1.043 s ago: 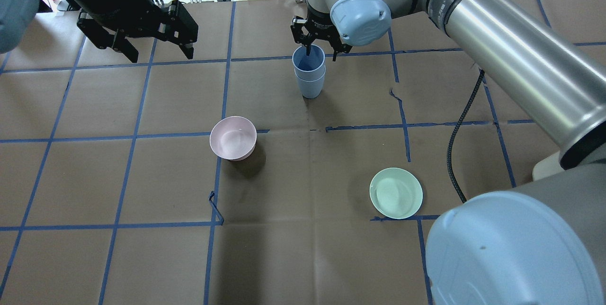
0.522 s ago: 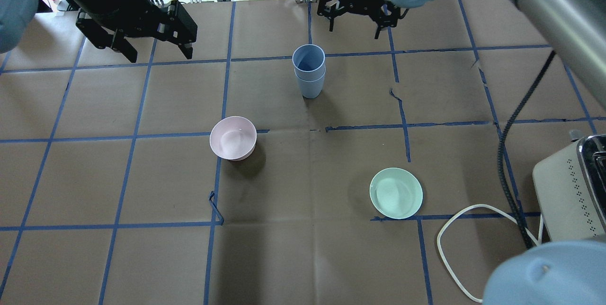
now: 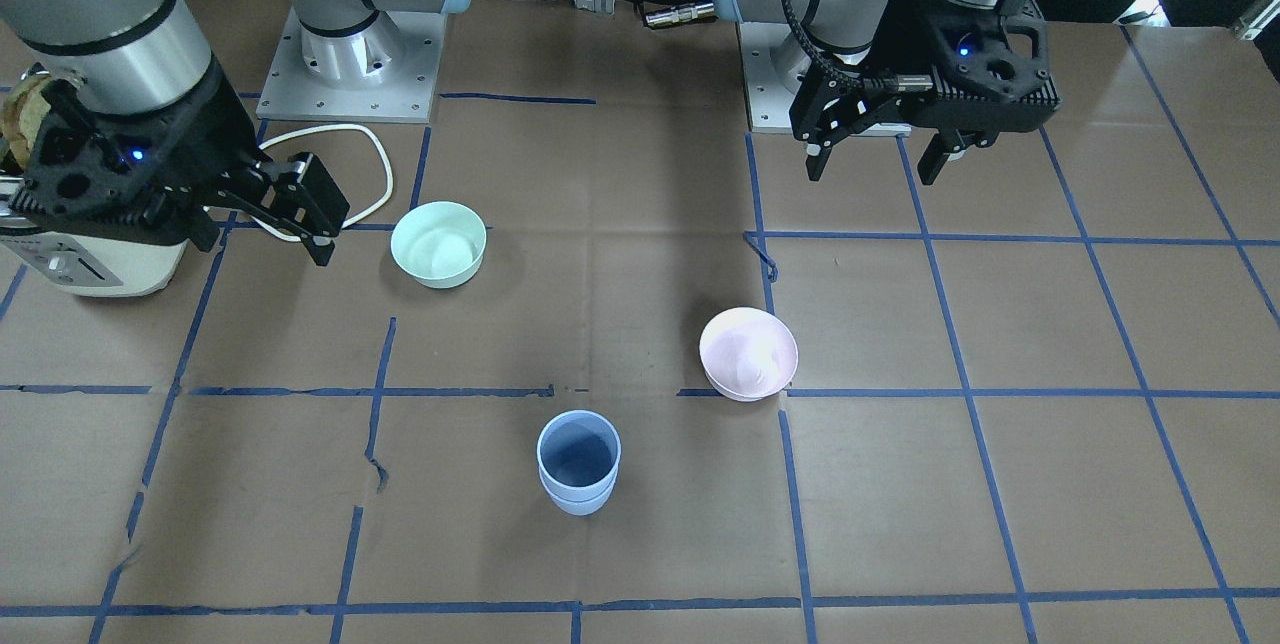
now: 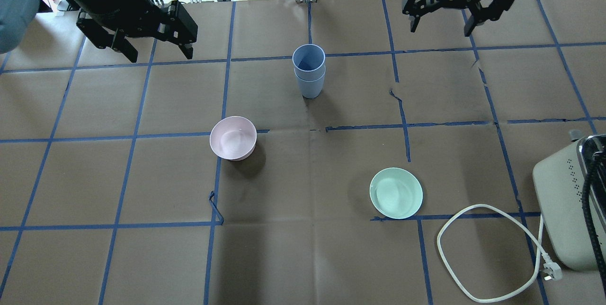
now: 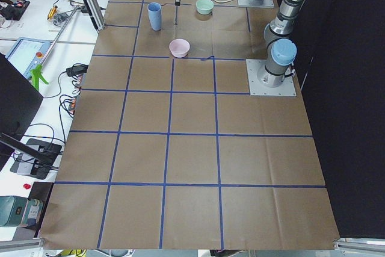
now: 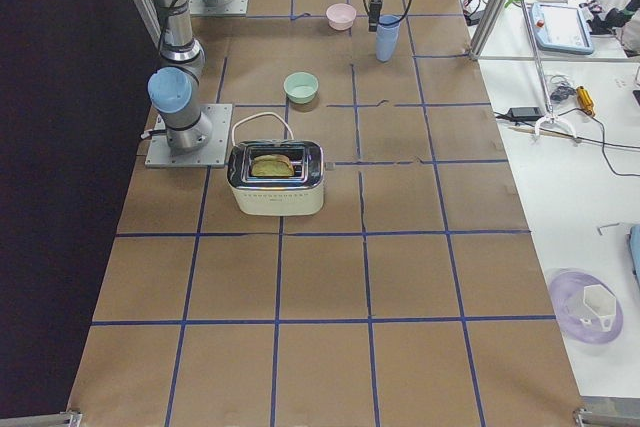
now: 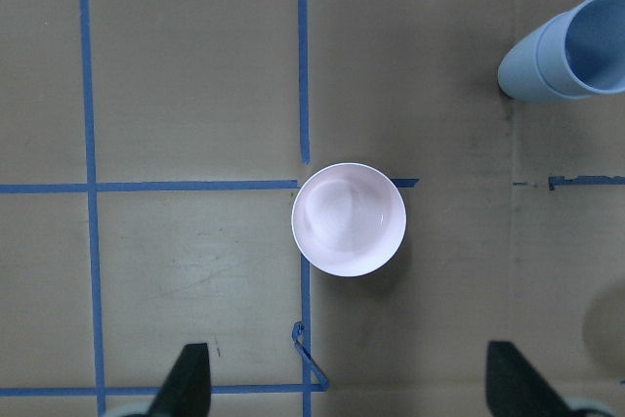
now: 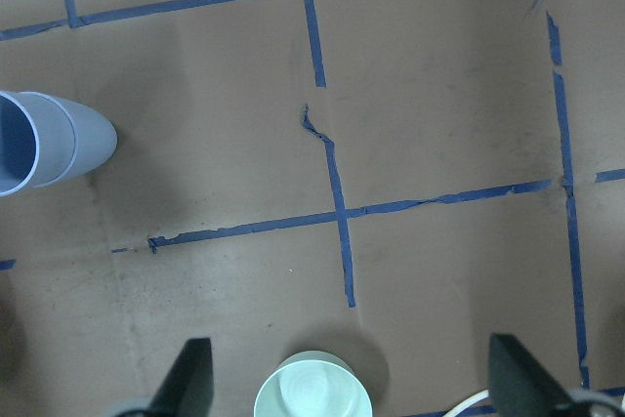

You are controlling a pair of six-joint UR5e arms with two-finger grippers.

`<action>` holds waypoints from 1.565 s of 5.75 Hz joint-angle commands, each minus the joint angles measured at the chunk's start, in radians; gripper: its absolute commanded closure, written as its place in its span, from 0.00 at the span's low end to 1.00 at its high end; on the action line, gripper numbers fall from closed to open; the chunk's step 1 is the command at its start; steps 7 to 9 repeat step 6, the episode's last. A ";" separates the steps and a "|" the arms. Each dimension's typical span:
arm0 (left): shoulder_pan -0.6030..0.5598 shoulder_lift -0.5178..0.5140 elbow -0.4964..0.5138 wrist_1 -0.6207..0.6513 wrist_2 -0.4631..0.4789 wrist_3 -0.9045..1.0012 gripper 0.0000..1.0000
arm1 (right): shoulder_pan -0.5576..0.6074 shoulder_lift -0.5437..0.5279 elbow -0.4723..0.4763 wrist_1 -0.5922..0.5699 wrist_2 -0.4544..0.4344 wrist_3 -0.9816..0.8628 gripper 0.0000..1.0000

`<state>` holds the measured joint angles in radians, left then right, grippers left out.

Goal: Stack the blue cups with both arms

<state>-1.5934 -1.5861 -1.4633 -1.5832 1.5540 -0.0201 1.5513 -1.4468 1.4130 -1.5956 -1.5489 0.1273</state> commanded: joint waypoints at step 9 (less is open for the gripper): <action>0.001 0.000 0.000 0.009 0.000 0.002 0.01 | -0.005 -0.023 0.009 0.031 -0.028 -0.008 0.00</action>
